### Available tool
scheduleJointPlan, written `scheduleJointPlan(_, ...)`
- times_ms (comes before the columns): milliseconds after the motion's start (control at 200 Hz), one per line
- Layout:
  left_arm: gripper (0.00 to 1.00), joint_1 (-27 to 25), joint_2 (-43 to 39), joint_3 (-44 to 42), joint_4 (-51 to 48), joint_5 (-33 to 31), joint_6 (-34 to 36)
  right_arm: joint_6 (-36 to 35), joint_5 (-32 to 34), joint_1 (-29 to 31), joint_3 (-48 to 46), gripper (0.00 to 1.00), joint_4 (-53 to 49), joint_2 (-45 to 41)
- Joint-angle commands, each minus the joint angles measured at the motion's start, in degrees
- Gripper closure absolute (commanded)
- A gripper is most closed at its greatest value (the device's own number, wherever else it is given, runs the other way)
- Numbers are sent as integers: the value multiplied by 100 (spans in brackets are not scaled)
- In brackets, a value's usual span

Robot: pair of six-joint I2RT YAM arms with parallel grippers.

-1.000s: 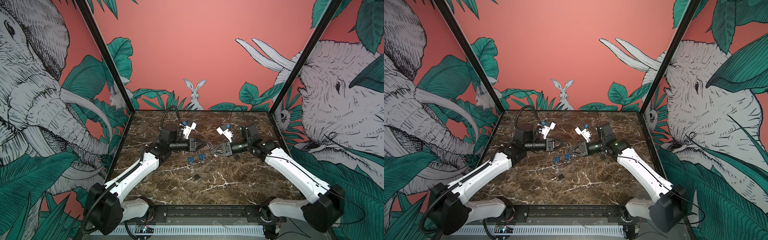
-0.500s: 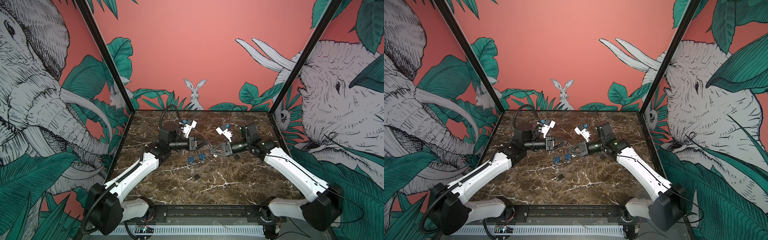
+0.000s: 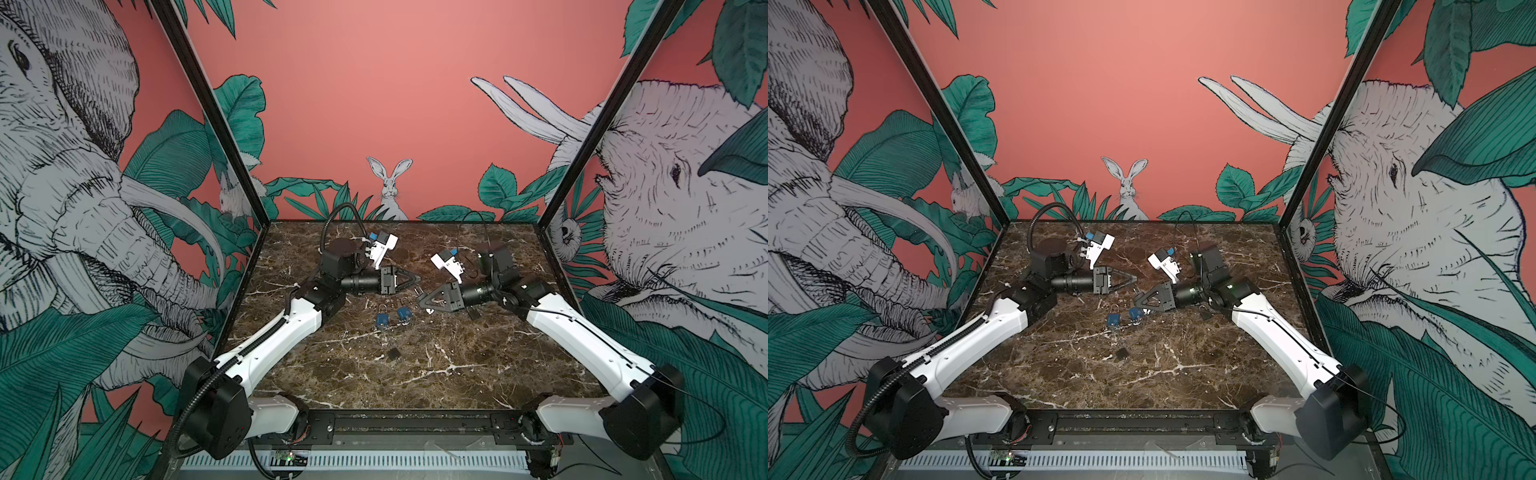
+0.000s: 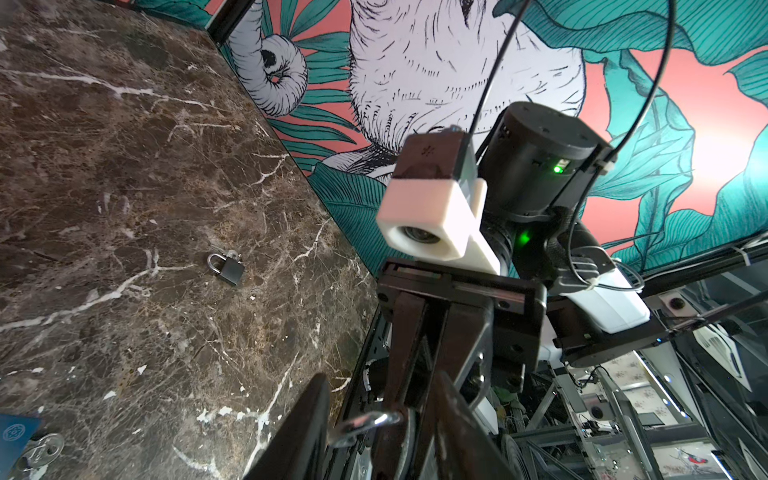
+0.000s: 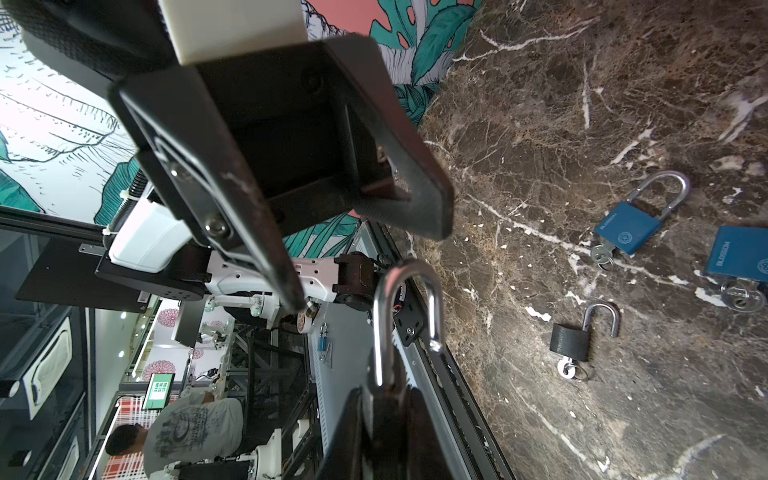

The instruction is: Lock with the key

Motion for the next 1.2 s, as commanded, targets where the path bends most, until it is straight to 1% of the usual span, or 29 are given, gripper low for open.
scheduleJointPlan(0,59,8,-42,18,238,316,-88,72,-181,-29,89,100,383,24)
scheduleJointPlan(255,70,16,-192,-91,70,267,36,58,-175,-29,171,100,328,61)
scheduleJointPlan(420,70,15,-266,-135,-86,204,143,75,-178,-29,228,100,313,86)
scheduleJointPlan(450,70,14,-268,-142,-97,196,150,74,-185,-29,238,100,314,86)
scheduleJointPlan(585,62,15,-298,-175,-89,42,179,99,-225,-29,250,100,317,88)
scheduleJointPlan(650,60,15,-279,-153,-62,46,147,106,-227,-29,249,100,315,78)
scheduleJointPlan(760,60,15,-186,-106,7,147,86,147,-243,-29,248,100,370,61)
scheduleJointPlan(905,59,15,-139,-127,123,151,34,169,-263,-29,235,100,394,52)
scheduleJointPlan(1040,56,15,-86,-140,124,123,73,187,-262,-29,238,100,432,53)
scheduleJointPlan(1195,56,15,-31,-184,151,169,59,201,-275,-29,266,100,434,71)
